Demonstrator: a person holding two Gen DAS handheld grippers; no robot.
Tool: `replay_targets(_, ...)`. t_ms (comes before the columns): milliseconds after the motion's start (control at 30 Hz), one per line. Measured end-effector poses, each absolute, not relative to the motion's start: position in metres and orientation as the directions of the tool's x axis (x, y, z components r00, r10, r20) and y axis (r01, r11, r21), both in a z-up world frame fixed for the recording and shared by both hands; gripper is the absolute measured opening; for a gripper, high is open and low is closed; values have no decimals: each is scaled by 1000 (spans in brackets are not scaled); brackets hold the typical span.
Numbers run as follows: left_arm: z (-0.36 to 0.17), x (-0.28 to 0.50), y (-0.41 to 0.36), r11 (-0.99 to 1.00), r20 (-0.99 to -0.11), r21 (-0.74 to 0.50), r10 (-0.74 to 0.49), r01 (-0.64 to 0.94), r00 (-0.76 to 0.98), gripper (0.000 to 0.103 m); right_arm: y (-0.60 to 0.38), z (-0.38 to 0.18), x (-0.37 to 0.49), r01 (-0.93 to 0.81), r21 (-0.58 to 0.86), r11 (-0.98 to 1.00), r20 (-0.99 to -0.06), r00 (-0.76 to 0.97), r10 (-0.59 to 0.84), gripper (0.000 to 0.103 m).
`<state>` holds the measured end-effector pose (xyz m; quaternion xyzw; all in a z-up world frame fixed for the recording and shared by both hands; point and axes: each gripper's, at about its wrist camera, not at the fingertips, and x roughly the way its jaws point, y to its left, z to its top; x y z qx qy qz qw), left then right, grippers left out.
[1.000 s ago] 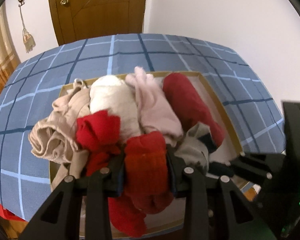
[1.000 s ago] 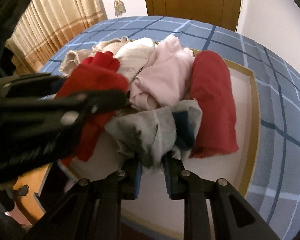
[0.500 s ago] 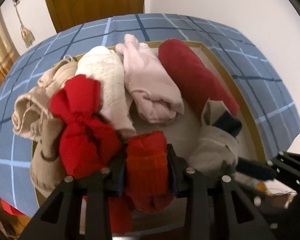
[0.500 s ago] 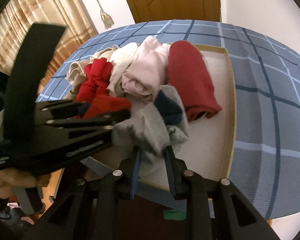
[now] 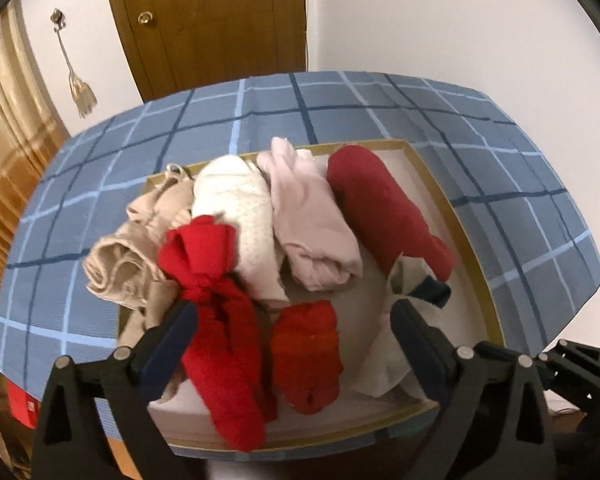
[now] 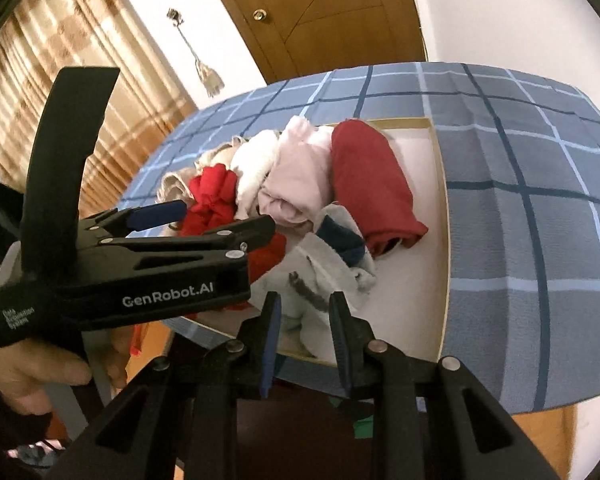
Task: Take underwear out of drawer
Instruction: 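Lower both socks onto the white tray and open both tools, then withdraw both tools from the tray and lower them into the drawer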
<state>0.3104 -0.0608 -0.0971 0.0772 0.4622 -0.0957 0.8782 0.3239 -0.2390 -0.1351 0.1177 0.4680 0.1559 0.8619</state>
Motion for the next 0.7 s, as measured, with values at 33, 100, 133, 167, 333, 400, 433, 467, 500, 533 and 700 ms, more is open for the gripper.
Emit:
replay_targets(33, -97, 309, -60, 970, -827, 55, -88, 236, 556, 98, -238, -135, 322, -152, 352, 923, -769, 516, 378, 28)
replay_targets(100, -98, 309, -55, 973, -830, 66, -69, 220, 553, 98, -237, -137, 320, -133, 355, 925, -774, 513, 371, 28)
replay_targets(133, -99, 307, -52, 975, -831, 75, -56, 210, 553, 98, -237, -138, 319, -123, 359, 925, -776, 512, 369, 28)
replay_targets(167, -99, 307, -48, 975, -830, 81, -48, 205, 555, 98, -238, -138, 316, -114, 364, 924, -774, 514, 368, 28)
replay_targets(333, -98, 296, -44, 973, -820, 113, -22, 200, 572, 98, -244, -138, 303, -70, 382, 922, -763, 539, 357, 42)
replay_targets(400, -100, 293, -43, 975, -828, 108, -21, 196, 560, 98, -247, -139, 301, -52, 390, 919, -763, 541, 354, 45)
replay_targets(433, -100, 291, -42, 975, -830, 103, -24, 196, 557, 98, -247, -139, 301, -47, 393, 918, -762, 542, 354, 45)
replay_targets(467, -100, 288, -42, 976, -834, 97, -28, 195, 552, 98, -248, -137, 300, -44, 397, 917, -759, 546, 355, 45)
replay_targets(500, -100, 286, -41, 976, -835, 95, -28, 195, 549, 98, -248, -136, 298, -44, 396, 917, -756, 550, 354, 45)
replay_targets(533, -99, 284, -42, 976, -836, 93, -29, 194, 549, 98, -247, -135, 296, -46, 392, 919, -756, 554, 350, 45)
replay_targets(700, -100, 265, -42, 973, -838, 94, -36, 209, 545, 98, -247, -135, 281, -39, 377, 925, -760, 557, 333, 45)
